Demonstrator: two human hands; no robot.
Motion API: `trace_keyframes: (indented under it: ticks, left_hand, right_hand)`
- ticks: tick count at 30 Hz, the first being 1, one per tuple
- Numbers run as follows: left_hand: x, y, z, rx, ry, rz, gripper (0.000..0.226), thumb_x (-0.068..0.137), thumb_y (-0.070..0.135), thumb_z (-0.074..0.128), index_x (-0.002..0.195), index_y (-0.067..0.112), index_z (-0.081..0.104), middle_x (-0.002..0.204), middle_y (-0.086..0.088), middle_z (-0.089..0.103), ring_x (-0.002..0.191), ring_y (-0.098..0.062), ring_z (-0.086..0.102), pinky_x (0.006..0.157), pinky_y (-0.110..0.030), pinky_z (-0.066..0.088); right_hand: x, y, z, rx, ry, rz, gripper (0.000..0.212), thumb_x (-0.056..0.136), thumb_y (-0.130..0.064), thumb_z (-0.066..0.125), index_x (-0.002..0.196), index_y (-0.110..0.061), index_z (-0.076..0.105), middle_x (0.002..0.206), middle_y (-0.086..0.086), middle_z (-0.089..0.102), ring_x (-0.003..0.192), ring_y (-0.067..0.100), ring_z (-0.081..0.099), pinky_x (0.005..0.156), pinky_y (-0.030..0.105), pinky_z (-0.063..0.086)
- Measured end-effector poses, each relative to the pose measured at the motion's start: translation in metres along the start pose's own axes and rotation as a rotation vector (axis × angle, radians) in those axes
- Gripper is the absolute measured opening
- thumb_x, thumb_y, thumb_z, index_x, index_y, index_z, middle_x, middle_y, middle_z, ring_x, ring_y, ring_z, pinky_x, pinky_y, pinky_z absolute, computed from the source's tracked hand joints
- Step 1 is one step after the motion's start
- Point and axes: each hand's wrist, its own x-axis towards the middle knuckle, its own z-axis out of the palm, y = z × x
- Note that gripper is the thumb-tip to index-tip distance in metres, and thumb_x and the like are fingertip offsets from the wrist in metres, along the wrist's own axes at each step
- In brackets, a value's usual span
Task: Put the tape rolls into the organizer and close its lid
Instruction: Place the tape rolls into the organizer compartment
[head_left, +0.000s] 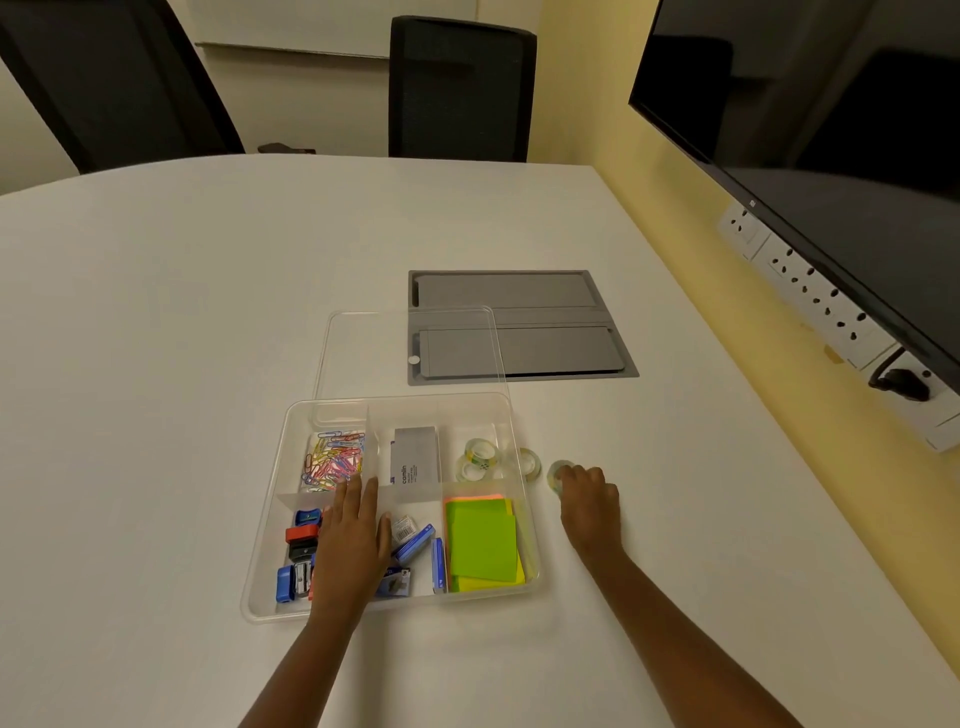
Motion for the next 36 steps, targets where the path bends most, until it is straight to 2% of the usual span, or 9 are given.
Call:
trace_keyframes:
  ticks: [3, 6, 8, 12, 18, 24, 29, 31, 36]
  left_hand:
    - [0.000, 0.000, 0.000, 0.004, 0.001, 0.003, 0.053, 0.097, 0.028, 0.034, 0.144, 0.012, 0.016, 0.155, -0.012, 0.018, 0.145, -0.028, 0.011, 0.118, -0.040, 0.014]
    - [0.000, 0.000, 0.000, 0.009, -0.001, 0.002, 0.053, 0.097, 0.029, 0.034, 0.144, 0.012, 0.016, 0.155, -0.011, 0.017, 0.145, -0.028, 0.010, 0.118, -0.040, 0.014]
    - [0.000, 0.000, 0.000, 0.008, -0.004, 0.003, 0.053, 0.097, 0.029, 0.034, 0.144, 0.012, 0.016, 0.155, -0.012, 0.017, 0.145, -0.028, 0.010, 0.118, -0.040, 0.014]
    - [-0.001, -0.001, -0.001, 0.014, -0.008, 0.004, 0.054, 0.097, 0.029, 0.035, 0.144, 0.012, 0.016, 0.156, -0.011, 0.017, 0.145, -0.028, 0.009, 0.118, -0.040, 0.013]
    - [-0.002, -0.001, -0.001, -0.031, -0.001, 0.007, 0.054, 0.096, 0.027, 0.038, 0.143, 0.011, 0.019, 0.155, -0.012, 0.020, 0.145, -0.029, 0.012, 0.118, -0.043, 0.016]
    - [-0.001, 0.000, -0.002, -0.014, -0.007, 0.005, 0.053, 0.097, 0.028, 0.034, 0.144, 0.012, 0.016, 0.156, -0.010, 0.016, 0.145, -0.027, 0.009, 0.119, -0.040, 0.015]
    - [0.000, 0.000, -0.002, -0.017, -0.009, 0.007, 0.054, 0.096, 0.029, 0.034, 0.144, 0.013, 0.015, 0.156, -0.010, 0.016, 0.145, -0.027, 0.009, 0.119, -0.040, 0.014]
    - [0.000, 0.000, -0.002, -0.019, -0.007, 0.007, 0.054, 0.096, 0.030, 0.034, 0.144, 0.013, 0.016, 0.156, -0.011, 0.016, 0.145, -0.027, 0.009, 0.119, -0.040, 0.015]
    - [0.000, 0.001, -0.002, -0.021, -0.003, 0.007, 0.053, 0.096, 0.029, 0.035, 0.144, 0.013, 0.016, 0.156, -0.012, 0.016, 0.145, -0.028, 0.010, 0.119, -0.041, 0.015]
  right_hand:
    - [-0.004, 0.000, 0.000, -0.007, -0.003, -0.002, 0.039, 0.035, -0.002, 0.091, 0.066, -0.012, 0.069, 0.055, 0.002, 0.068, 0.049, 0.021, 0.063, 0.039, 0.029, 0.049]
    - [-0.001, -0.006, -0.005, 0.223, -0.069, 0.105, 0.019, 0.078, -0.008, 0.071, 0.096, -0.010, 0.065, 0.087, 0.008, 0.072, 0.085, 0.029, 0.063, 0.068, 0.040, 0.052]
    - [0.005, -0.012, -0.012, 0.458, -0.022, 0.176, 0.021, 0.089, -0.009, 0.057, 0.109, -0.010, 0.061, 0.102, 0.012, 0.069, 0.099, 0.032, 0.056, 0.079, 0.042, 0.050]
    - [0.018, -0.039, -0.033, 0.663, 0.097, 0.051, 0.021, 0.091, -0.010, 0.054, 0.111, -0.010, 0.062, 0.106, 0.013, 0.068, 0.101, 0.030, 0.055, 0.079, 0.041, 0.050]
    - [0.037, -0.073, -0.032, 0.506, -0.118, -0.289, 0.030, 0.094, -0.005, 0.046, 0.123, -0.008, 0.054, 0.125, 0.013, 0.059, 0.111, 0.027, 0.057, 0.090, 0.035, 0.048]
    - [0.045, -0.075, -0.029, 0.651, -0.029, -0.203, 0.028, 0.091, 0.006, 0.044, 0.113, 0.000, 0.060, 0.121, 0.016, 0.061, 0.108, 0.028, 0.060, 0.091, 0.033, 0.048]
    - [0.047, -0.044, -0.020, 0.766, 0.109, 0.089, 0.033, 0.083, 0.018, 0.042, 0.102, 0.002, 0.065, 0.114, 0.018, 0.063, 0.102, 0.030, 0.062, 0.088, 0.034, 0.050]
    - [0.046, -0.030, -0.012, 0.735, -0.009, 0.157, 0.031, 0.086, 0.013, 0.043, 0.106, 0.002, 0.064, 0.120, 0.018, 0.060, 0.106, 0.031, 0.060, 0.090, 0.034, 0.048]
    - [0.029, -0.016, 0.005, 0.508, -0.347, -0.081, 0.034, 0.091, -0.003, 0.049, 0.125, -0.004, 0.054, 0.144, 0.016, 0.039, 0.128, 0.029, 0.045, 0.106, 0.037, 0.040]
